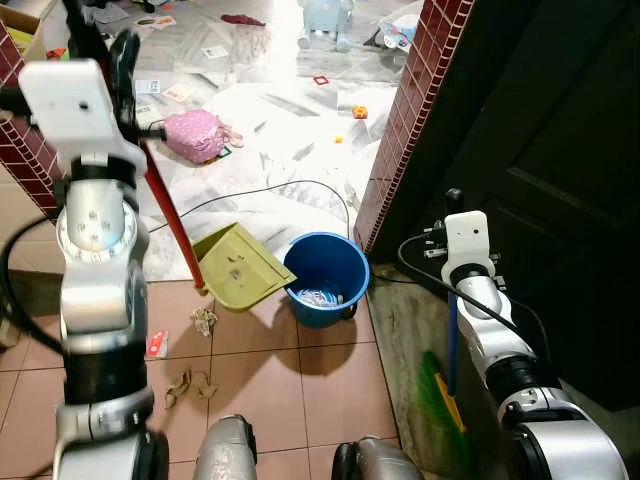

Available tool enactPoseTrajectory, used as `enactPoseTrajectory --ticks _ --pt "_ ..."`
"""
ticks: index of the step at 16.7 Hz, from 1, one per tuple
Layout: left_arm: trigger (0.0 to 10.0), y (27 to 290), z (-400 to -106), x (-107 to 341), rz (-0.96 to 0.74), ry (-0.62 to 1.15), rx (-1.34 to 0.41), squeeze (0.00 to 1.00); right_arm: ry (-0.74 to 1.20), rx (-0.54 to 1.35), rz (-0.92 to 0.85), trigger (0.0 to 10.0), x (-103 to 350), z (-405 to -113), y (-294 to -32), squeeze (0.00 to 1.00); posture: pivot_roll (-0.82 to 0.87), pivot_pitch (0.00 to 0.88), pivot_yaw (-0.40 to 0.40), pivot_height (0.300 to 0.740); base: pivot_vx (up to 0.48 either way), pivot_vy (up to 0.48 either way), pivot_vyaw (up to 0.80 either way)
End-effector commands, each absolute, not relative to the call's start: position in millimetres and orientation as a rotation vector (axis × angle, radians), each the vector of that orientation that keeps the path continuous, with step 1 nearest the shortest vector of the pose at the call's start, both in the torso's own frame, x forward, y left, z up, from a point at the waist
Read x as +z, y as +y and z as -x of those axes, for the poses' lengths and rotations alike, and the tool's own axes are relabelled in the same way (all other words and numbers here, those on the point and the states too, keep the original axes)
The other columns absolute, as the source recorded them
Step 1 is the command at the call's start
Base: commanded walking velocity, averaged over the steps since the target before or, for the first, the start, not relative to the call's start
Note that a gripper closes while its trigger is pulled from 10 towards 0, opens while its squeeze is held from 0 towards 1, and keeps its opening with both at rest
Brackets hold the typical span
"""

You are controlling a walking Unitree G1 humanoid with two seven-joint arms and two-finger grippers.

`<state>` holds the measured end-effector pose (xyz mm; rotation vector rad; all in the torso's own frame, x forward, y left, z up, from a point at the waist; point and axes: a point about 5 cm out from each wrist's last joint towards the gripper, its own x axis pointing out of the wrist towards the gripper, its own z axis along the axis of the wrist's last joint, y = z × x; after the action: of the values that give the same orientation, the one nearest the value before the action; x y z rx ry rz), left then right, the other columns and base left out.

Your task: Sweep floor

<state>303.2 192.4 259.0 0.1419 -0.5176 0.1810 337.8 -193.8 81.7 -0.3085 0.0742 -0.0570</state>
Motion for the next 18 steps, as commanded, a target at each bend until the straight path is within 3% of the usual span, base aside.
enactPoseTrajectory --ticks 1,5,11,15,18 --pt "10.0 186 -302 244 -0.175 -0.446 0.166 0.0 0.06 -0.059 0.305 10.0 85 -338 -196 0.0 0.02 0.099 -0.078 0.74 0.0 0.48 0.0" --pt "10.0 182 -299 254 -0.156 -0.498 0.176 0.0 0.065 -0.054 0.307 10.0 84 -338 -195 0.0 0.03 0.101 -0.081 0.74 0.0 0.415 0.0" --pt "10.0 181 -291 306 -0.223 -0.72 0.226 0.0 0.061 -0.057 0.308 10.0 85 -339 -194 0.0 0.03 0.095 -0.078 0.74 0.0 0.0 0.0" --pt "10.0 192 -296 322 -0.231 -0.749 0.267 0.0 0.056 -0.062 0.313 10.0 85 -340 -194 0.0 0.03 0.087 -0.074 0.74 0.0 0.329 0.0" --pt "10.0 191 -299 308 -0.238 -0.692 0.255 0.0 0.055 -0.063 0.312 10.0 86 -340 -193 0.0 0.03 0.084 -0.069 0.74 0.0 0.48 0.0"
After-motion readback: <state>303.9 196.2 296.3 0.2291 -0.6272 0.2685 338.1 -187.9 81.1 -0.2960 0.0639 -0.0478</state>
